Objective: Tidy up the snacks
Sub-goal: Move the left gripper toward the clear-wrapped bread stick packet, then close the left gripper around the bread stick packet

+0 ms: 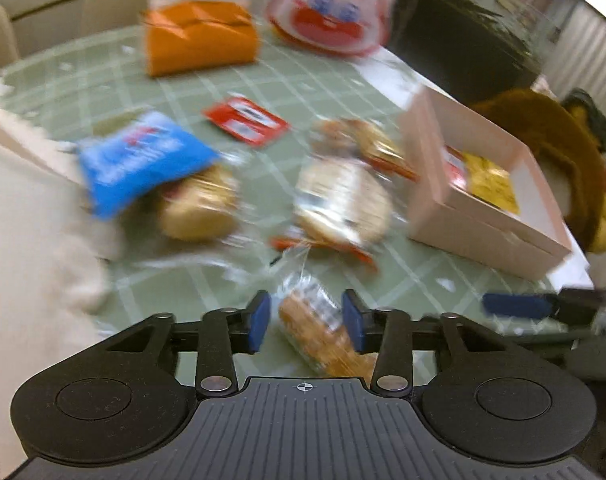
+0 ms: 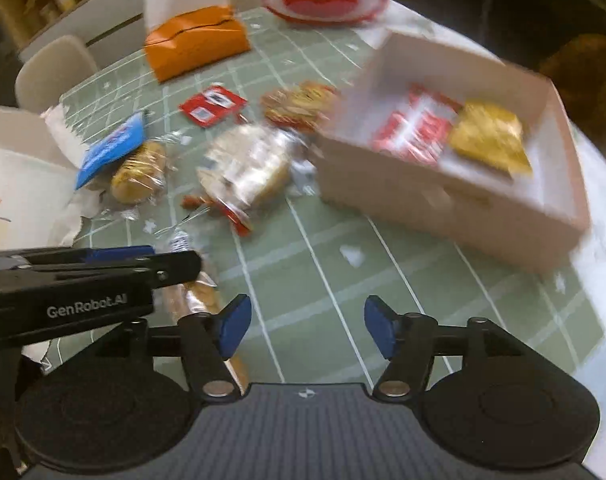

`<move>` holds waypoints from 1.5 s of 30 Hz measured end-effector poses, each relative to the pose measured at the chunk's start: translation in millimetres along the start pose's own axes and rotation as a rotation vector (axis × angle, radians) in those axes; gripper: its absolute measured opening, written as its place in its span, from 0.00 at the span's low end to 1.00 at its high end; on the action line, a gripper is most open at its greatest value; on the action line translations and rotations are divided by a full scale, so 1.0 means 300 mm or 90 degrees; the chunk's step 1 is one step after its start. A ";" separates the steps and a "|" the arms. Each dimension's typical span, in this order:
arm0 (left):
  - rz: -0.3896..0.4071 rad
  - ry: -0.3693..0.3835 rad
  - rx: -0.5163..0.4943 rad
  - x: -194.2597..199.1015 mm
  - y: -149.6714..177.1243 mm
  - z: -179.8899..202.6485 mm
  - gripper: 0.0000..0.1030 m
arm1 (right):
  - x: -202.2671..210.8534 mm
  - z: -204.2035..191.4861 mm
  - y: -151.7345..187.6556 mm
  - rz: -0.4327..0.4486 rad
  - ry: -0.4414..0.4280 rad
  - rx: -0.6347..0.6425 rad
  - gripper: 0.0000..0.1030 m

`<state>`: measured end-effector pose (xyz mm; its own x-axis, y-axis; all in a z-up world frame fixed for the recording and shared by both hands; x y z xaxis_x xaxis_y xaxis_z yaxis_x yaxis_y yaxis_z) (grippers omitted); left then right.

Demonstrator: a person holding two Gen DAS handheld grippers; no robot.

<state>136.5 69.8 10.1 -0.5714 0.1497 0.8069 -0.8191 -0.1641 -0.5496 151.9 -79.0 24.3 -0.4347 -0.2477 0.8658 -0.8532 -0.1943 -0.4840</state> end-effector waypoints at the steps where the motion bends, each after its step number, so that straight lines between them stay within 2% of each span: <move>1: 0.003 -0.005 0.014 0.016 -0.003 -0.032 0.40 | -0.005 -0.019 -0.029 0.007 0.001 0.000 0.74; 2: 0.006 -0.008 0.030 0.033 -0.004 -0.063 0.40 | -0.014 -0.040 -0.067 0.014 -0.001 -0.012 0.79; 4: 0.011 -0.012 0.064 0.074 -0.003 -0.126 0.40 | -0.040 -0.064 -0.136 0.026 0.000 -0.046 0.83; 7: 0.015 -0.021 0.095 0.131 0.006 -0.196 0.40 | -0.110 -0.100 -0.205 0.028 0.020 -0.076 0.96; 14: 0.002 -0.021 0.110 0.207 0.038 -0.257 0.40 | -0.315 -0.183 -0.260 -0.026 0.074 -0.049 0.96; 16: -0.002 -0.014 0.103 0.213 0.050 -0.257 0.40 | -0.337 -0.185 -0.252 -0.029 0.088 -0.049 0.91; 17: -0.004 -0.009 0.099 0.211 0.051 -0.254 0.40 | -0.331 -0.188 -0.243 -0.020 0.099 -0.037 0.82; 23: -0.011 0.065 0.122 0.172 0.062 -0.180 0.40 | -0.179 -0.156 -0.099 -0.010 0.074 0.010 0.79; 25: -0.021 0.089 0.121 0.153 0.076 -0.127 0.40 | -0.116 -0.121 -0.038 -0.003 0.066 0.020 0.74; 29: -0.049 0.114 0.106 0.098 0.103 -0.024 0.40 | 0.004 -0.026 0.081 0.036 0.103 0.029 0.74; 32: -0.054 0.106 0.111 0.046 0.102 0.028 0.40 | 0.048 0.075 0.149 0.041 0.132 -0.012 0.74; 36: -0.050 0.064 0.086 -0.020 0.078 0.075 0.45 | 0.054 0.188 0.221 0.013 0.126 -0.097 0.75; 37: -0.051 0.053 0.074 -0.038 0.072 0.088 0.51 | 0.056 0.212 0.241 0.007 0.116 -0.116 0.76; 38: -0.052 0.045 0.061 -0.054 0.069 0.099 0.52 | 0.058 0.231 0.260 0.003 0.102 -0.136 0.79; 41: -0.041 0.032 0.009 -0.084 0.060 0.139 0.54 | 0.060 0.258 0.311 0.009 0.078 -0.156 0.86; 45: -0.028 0.024 -0.084 -0.084 0.077 0.184 0.54 | 0.060 0.258 0.364 0.019 0.082 -0.148 0.96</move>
<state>134.6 8.3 -11.0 -0.5347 0.1911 0.8232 -0.8412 -0.0281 -0.5399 73.2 -178.1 -22.8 -0.4806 -0.1244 0.8681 -0.8765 0.0380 -0.4798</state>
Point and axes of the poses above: each gripper's, at about its wrist camera, not at the fingertips, and x roughly against the way its jaws point, z to its right, y to its underside, the point moved 5 cm from there along -x, roughly the way its jaws point, and after that the axes turned 2 degrees about -x, right-handed, at the moved point
